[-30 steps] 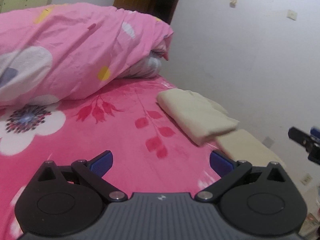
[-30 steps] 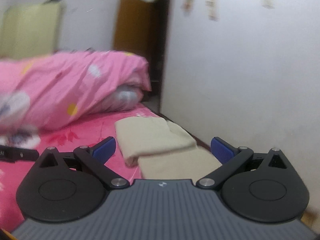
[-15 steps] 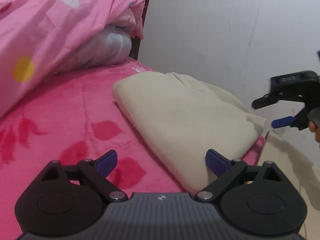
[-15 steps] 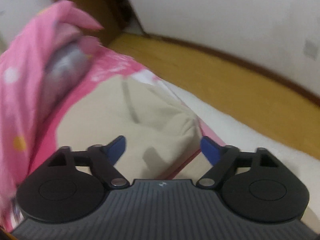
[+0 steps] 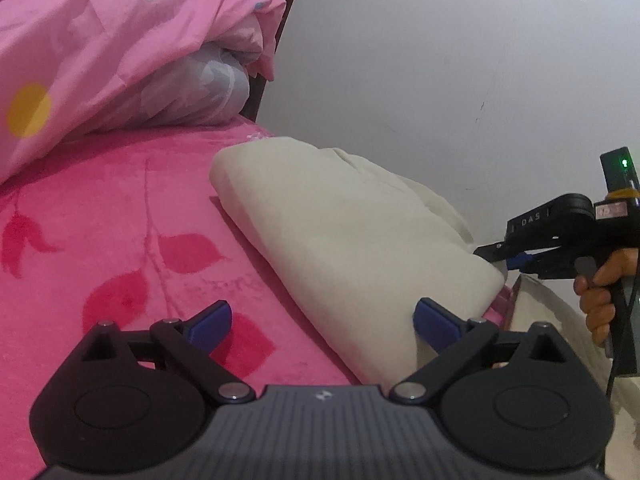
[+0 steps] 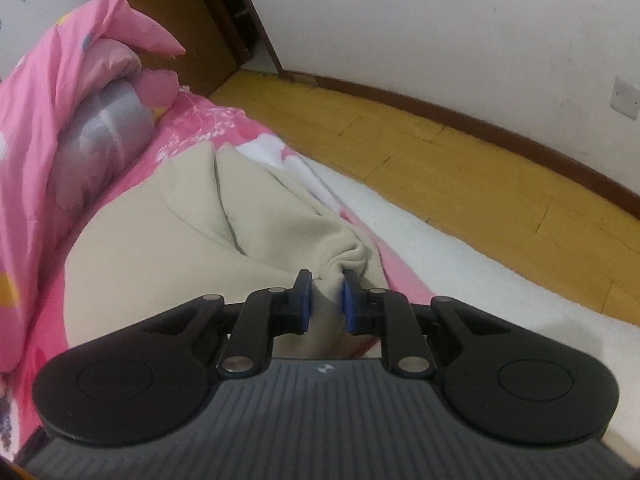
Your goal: Fold clothes
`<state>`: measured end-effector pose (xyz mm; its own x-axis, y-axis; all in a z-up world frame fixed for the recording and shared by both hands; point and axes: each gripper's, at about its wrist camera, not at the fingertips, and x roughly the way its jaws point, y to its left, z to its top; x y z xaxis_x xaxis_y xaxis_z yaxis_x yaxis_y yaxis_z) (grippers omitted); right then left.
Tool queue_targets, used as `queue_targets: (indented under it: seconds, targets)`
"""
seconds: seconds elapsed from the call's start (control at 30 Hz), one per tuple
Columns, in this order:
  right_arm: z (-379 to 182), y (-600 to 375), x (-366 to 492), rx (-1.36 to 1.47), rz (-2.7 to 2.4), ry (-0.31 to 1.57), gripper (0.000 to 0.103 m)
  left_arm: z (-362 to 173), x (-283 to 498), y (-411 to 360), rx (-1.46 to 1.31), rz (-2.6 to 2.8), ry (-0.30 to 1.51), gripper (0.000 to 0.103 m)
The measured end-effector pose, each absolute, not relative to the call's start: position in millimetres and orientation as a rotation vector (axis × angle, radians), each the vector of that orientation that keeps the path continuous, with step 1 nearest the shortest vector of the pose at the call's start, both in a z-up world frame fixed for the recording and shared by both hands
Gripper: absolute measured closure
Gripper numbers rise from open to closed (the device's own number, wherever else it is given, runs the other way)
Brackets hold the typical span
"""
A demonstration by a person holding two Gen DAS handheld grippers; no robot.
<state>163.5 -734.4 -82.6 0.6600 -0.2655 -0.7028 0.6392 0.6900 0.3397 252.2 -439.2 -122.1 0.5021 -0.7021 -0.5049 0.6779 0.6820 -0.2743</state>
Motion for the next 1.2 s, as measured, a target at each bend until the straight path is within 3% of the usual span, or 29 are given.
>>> queue_targets:
  seconds: [0.1,0.23,0.47,0.57,0.6,0.67,0.87,0.93,1.07,1.2]
  targets:
    - [-74.6,-726.2,162.7,0.516,-0.544,0.65,0.089,-124.0,254.4,-439.0,-0.051,-0.837,0.638,0.004]
    - [-71.4,-728.4,165.3,0.474,-0.566,0.692,0.081,-126.5,257.4,-438.8,-0.063,-0.842,0.65,0.003]
    - [-40.9,-695.5,214.2,0.217,-0.472,0.625,0.082,-129.9,259.7,-437.4,-0.083,-0.848,0.666,0.0]
    - [-75.1,-708.9,256.4,0.165,-0.521,0.728,0.085,-130.6,259.0,-438.2,-0.083,-0.853,0.661,0.0]
    - [-92.2,-722.6,265.6,0.192,-0.599,0.792,0.082,-130.9,258.9,-438.4,-0.084,-0.856,0.662,0.0]
    - [-94.6,-740.0,263.9,0.31,-0.656,0.79,0.087,-131.2,260.0,-437.9,-0.094,-0.858,0.672,0.0]
    - [-26.1,-724.9,266.1,0.283,-0.519,0.591,0.088,-131.3,258.8,-437.7,-0.107,-0.85,0.683,0.0]
    - [-28.6,-721.5,289.6,0.339,-0.408,0.615,0.088,-131.7,259.0,-437.4,-0.109,-0.851,0.683,0.0]
    - [-85.6,-725.7,342.4,0.269,-0.515,0.824,0.091,-132.6,261.1,-434.8,-0.127,-0.862,0.691,0.0]
    - [-66.7,-716.7,348.2,0.267,-0.538,0.813,0.09,-133.9,262.0,-434.6,-0.134,-0.863,0.701,0.0]
